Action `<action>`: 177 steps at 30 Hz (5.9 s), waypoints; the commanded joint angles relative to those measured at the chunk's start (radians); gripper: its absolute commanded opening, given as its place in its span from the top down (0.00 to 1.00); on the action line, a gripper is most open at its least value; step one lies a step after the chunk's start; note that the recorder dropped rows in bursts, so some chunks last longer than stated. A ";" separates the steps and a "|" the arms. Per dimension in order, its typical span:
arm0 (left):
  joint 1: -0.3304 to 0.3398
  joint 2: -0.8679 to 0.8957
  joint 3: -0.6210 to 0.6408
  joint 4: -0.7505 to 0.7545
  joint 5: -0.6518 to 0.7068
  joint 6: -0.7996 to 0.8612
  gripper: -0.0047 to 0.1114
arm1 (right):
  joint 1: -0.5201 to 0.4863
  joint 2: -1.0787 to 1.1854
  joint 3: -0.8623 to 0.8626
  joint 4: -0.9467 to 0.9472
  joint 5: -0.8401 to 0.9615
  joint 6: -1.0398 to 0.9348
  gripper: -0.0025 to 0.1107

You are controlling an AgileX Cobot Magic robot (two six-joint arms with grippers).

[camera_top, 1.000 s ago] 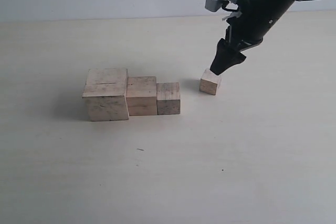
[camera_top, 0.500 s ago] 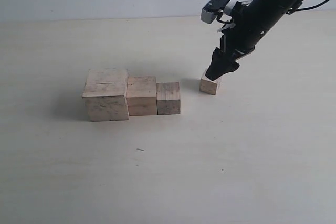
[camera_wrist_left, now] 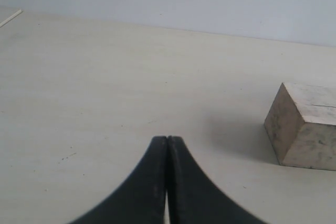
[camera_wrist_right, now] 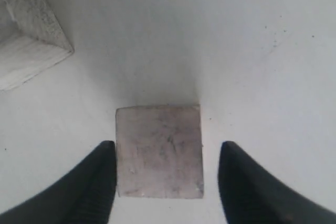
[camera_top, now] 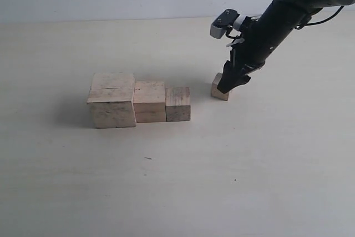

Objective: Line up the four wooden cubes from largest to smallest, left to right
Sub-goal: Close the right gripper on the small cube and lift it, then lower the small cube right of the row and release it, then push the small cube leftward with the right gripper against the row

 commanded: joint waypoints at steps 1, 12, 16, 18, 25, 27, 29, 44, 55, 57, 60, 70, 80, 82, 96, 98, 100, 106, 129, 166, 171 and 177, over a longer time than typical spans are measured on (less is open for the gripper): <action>0.002 -0.006 0.003 0.004 -0.012 0.000 0.96 | -0.002 0.000 0.000 0.000 0.026 -0.008 0.80; 0.002 -0.006 0.003 0.004 -0.012 0.000 0.96 | -0.002 0.000 0.000 0.132 0.258 -0.344 0.98; 0.002 -0.006 0.003 0.004 -0.012 0.000 0.96 | -0.002 0.000 0.000 0.132 0.250 -0.359 0.98; 0.002 -0.006 0.003 0.004 -0.012 0.000 0.96 | 0.007 0.000 0.000 0.123 0.250 -0.377 0.98; 0.002 -0.006 0.003 0.004 -0.012 0.000 0.96 | 0.066 -0.046 0.000 -0.037 0.231 -0.311 0.98; 0.002 -0.006 0.003 0.004 -0.012 0.000 0.96 | 0.066 -0.081 0.000 -0.075 0.225 -0.268 0.98; 0.002 -0.006 0.003 0.004 -0.012 0.000 0.96 | 0.066 -0.119 0.000 -0.082 0.223 -0.272 0.98; 0.002 -0.006 0.003 0.004 -0.012 0.000 0.96 | 0.125 -0.130 0.000 -0.048 0.136 -0.322 0.98; 0.002 -0.006 0.003 0.004 -0.012 0.000 0.96 | 0.149 -0.055 0.000 -0.059 0.111 -0.314 0.98; 0.002 -0.006 0.003 0.004 -0.012 0.000 0.96 | 0.149 -0.045 0.000 -0.060 0.113 -0.314 0.98; 0.002 -0.006 0.003 0.004 -0.012 0.000 0.96 | 0.149 -0.043 0.000 -0.028 0.128 -0.314 0.98; 0.002 -0.006 0.003 0.004 -0.012 0.000 0.96 | 0.149 -0.043 0.000 -0.028 0.138 -0.270 0.63; 0.002 -0.006 0.003 0.004 -0.012 0.000 0.96 | 0.149 -0.041 0.000 -0.023 0.138 -0.264 0.50; 0.002 -0.006 0.003 0.004 -0.012 0.000 0.96 | 0.149 -0.041 0.000 -0.023 0.135 -0.247 0.50; 0.002 -0.006 0.003 0.004 -0.012 0.000 0.96 | 0.149 -0.167 0.000 -0.226 0.149 0.223 0.50; 0.002 -0.006 0.003 0.004 -0.012 0.000 0.96 | 0.149 -0.174 0.000 -0.287 0.183 0.389 0.50; 0.002 -0.006 0.003 0.004 -0.012 0.000 0.96 | 0.149 -0.163 0.000 -0.330 0.222 0.517 0.50; 0.002 -0.006 0.003 0.004 -0.012 0.000 0.96 | 0.149 -0.079 0.000 -0.359 0.250 0.693 0.50; 0.002 -0.006 0.003 0.004 -0.012 0.000 0.96 | 0.149 -0.008 0.000 -0.264 0.119 0.828 0.50; 0.002 -0.006 0.003 0.004 -0.012 0.000 0.96 | 0.213 -0.008 0.000 -0.264 0.165 0.986 0.50; 0.002 -0.006 0.003 0.004 -0.012 0.000 0.96 | 0.213 -0.008 0.000 -0.260 0.165 0.986 0.50; 0.002 -0.006 0.003 0.004 -0.012 0.000 0.96 | 0.213 -0.010 0.000 -0.260 0.255 0.986 0.50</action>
